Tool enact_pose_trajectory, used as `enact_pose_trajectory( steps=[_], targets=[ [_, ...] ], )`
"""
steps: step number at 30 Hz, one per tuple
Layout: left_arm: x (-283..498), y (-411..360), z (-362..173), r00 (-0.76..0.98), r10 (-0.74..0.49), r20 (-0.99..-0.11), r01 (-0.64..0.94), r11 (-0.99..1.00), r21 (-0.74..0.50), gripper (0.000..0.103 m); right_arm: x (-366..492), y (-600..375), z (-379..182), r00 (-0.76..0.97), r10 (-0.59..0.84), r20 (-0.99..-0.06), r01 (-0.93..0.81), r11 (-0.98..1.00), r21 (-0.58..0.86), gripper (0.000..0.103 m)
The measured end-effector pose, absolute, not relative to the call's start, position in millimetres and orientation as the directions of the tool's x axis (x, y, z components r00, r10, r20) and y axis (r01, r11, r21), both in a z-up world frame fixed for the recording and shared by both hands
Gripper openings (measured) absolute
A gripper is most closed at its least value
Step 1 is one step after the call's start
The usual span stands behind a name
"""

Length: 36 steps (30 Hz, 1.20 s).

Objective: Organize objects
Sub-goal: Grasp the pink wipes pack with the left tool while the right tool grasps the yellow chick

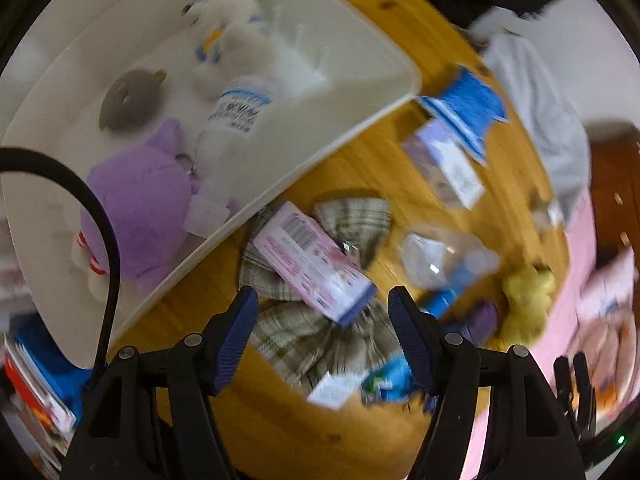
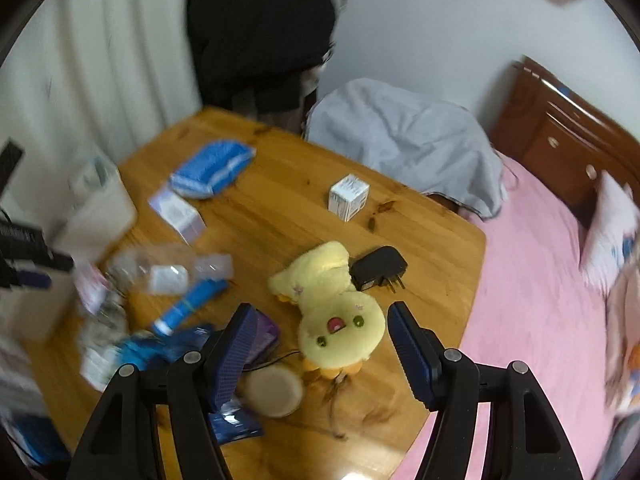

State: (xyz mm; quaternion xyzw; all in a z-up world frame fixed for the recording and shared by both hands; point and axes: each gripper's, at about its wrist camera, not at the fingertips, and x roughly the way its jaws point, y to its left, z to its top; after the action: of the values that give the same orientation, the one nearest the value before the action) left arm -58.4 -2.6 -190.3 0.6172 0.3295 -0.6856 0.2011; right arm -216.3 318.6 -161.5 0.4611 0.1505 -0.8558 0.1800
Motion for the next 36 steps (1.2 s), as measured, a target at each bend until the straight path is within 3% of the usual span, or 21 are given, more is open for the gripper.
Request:
enact_pose_trajectory(
  steps=[6,17,21,25,27,29,36],
  targets=[
    [-59,-6,-222,-0.104,0.098,-0.990,0.772,-0.620,-0.143,0.071,-236,302,-199,-0.496,-0.118,-0.860,0.522,-0.832,-0.187,0.069],
    [-65,-7,-231,-0.073,-0.046,-0.996,0.829,-0.559,-0.034,0.071,-246,289,-233,-0.492,-0.062,-0.868,0.577,-0.771,-0.272,0.069],
    [-64,-7,-234,-0.060,-0.068,-0.996,0.838,-0.545,-0.013,0.071,-248,287,-238,-0.501,-0.032,-0.865,0.585,-0.749,-0.311,0.053],
    [-64,-5,-237,-0.043,-0.073,-0.996,0.829,-0.560,0.005,0.070,-250,289,-240,-0.492,-0.044,-0.870,0.588,-0.754,-0.294,0.048],
    [-63,-5,-236,-0.055,-0.074,-0.996,0.823,-0.568,-0.003,0.064,-251,290,-239,-0.487,-0.048,-0.872,0.584,-0.760,-0.284,0.045],
    [-61,-7,-234,-0.067,-0.071,-0.995,0.821,-0.571,-0.014,0.049,-252,291,-238,-0.475,-0.054,-0.878,0.581,-0.769,-0.266,0.044],
    [-48,-17,-230,-0.079,-0.054,-0.995,0.813,-0.581,-0.033,0.040,-244,293,-227,-0.472,-0.076,-0.878,0.586,-0.771,-0.249,0.042]
  ],
)
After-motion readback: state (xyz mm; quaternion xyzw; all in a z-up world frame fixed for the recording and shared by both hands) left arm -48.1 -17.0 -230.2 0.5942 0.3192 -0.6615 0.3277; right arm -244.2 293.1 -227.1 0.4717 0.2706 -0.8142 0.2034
